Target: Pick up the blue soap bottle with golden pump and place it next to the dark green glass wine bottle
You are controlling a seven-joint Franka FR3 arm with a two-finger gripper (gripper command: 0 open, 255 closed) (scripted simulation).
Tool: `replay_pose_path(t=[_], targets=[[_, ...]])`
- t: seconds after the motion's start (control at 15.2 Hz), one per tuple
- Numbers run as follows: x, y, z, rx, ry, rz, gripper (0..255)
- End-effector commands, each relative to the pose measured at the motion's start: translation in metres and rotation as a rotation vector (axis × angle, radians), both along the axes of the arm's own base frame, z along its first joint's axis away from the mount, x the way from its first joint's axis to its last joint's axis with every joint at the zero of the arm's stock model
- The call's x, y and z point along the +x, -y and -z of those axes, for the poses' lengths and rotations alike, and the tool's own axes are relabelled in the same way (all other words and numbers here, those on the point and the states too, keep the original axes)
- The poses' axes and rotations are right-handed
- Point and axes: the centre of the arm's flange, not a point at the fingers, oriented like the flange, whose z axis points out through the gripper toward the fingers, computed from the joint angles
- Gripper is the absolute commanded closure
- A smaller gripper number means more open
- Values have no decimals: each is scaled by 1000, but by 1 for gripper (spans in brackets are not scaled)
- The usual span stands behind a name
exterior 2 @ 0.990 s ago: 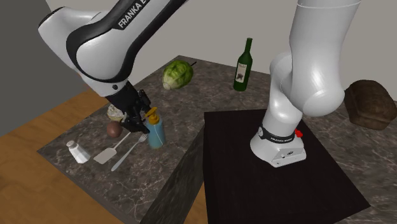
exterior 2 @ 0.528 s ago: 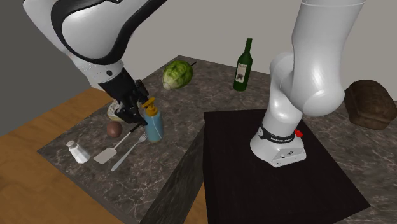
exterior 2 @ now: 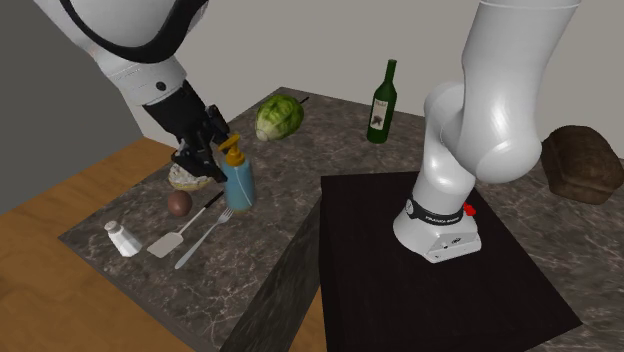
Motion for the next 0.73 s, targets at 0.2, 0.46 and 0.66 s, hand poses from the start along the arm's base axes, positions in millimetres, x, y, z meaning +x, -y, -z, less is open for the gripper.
replay_pose_path(t=[0.2,0.46,0.66], targets=[[0,0,-26,0,0,0,255],[0,0,-47,0,0,0,255],[0,0,-63,0,0,0,255]])
